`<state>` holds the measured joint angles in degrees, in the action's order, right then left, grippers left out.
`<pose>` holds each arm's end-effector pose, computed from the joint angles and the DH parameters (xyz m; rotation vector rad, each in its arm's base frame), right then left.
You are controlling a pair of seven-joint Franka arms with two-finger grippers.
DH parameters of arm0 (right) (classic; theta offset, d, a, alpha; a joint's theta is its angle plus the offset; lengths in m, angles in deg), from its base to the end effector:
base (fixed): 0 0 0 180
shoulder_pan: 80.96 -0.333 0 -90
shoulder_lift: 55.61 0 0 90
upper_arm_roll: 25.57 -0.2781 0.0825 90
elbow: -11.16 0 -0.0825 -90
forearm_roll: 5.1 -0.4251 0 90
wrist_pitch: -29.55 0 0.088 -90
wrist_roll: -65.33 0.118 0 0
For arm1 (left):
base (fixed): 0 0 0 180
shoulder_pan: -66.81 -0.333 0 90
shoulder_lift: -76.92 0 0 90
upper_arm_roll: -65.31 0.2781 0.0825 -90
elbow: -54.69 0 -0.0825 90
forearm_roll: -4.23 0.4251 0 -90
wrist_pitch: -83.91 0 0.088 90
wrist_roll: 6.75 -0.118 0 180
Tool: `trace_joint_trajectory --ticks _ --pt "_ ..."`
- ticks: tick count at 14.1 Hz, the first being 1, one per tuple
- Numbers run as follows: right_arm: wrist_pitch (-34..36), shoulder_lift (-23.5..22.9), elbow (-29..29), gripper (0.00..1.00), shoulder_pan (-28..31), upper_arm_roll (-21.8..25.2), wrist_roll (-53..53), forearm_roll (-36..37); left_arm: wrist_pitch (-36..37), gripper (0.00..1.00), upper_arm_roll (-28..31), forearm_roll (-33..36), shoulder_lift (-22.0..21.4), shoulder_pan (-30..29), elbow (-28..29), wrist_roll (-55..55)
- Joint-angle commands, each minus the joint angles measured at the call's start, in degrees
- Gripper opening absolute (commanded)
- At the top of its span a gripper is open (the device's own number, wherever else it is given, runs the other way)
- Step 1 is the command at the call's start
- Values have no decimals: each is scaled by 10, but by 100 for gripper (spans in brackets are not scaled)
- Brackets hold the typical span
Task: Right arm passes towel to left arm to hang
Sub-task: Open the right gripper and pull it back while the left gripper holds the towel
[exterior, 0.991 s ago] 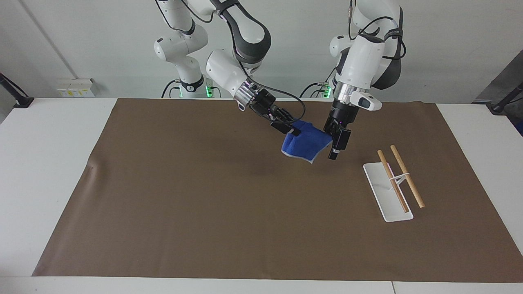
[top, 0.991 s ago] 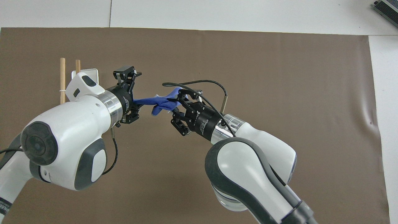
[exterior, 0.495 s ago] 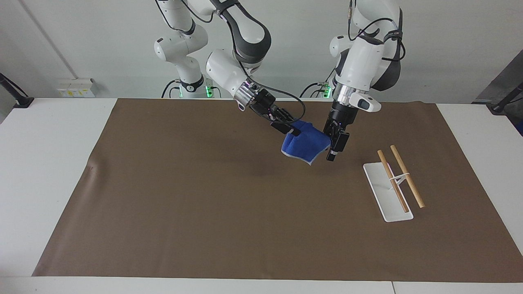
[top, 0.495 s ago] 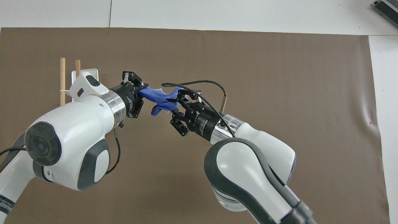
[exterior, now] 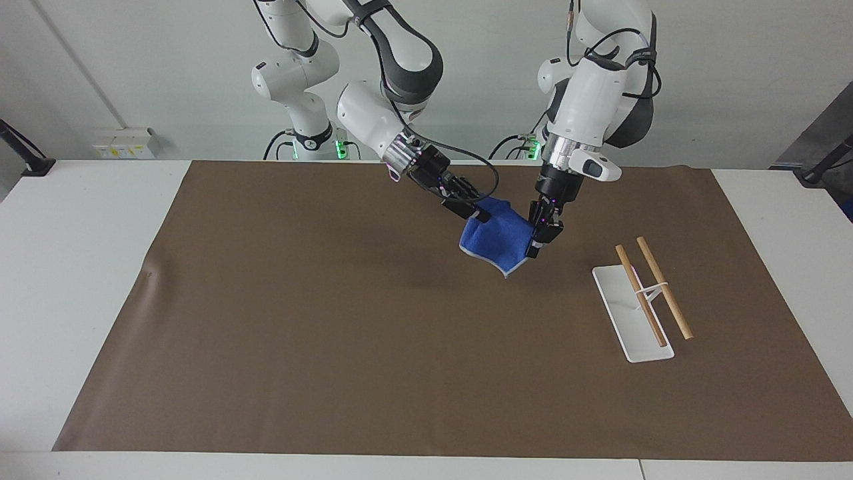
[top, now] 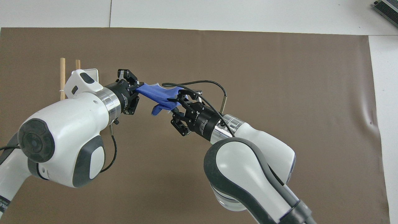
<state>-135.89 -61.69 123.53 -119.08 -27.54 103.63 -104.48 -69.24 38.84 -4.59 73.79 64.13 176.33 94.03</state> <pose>0.5252 0.3700 0.3978 -1.4379 1.4139 0.2358 0.5681 -0.2485 0.4340 1.9132 1.6997 0.2685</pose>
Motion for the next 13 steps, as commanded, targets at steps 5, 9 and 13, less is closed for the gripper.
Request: trace_joint_trajectory --ticks 5,9,13 --pt "-115 -10 14 100 8 -5 -302 -4 43 0 42 -7 20 -8 -47 -242" --pt "-118 -10 36 100 47 -4 -546 5 48 0 86 -7 20 -9 -48 -335" --pt "-112 -23 49 100 95 -4 -636 104 86 0 140 -8 18 -16 -48 -396"
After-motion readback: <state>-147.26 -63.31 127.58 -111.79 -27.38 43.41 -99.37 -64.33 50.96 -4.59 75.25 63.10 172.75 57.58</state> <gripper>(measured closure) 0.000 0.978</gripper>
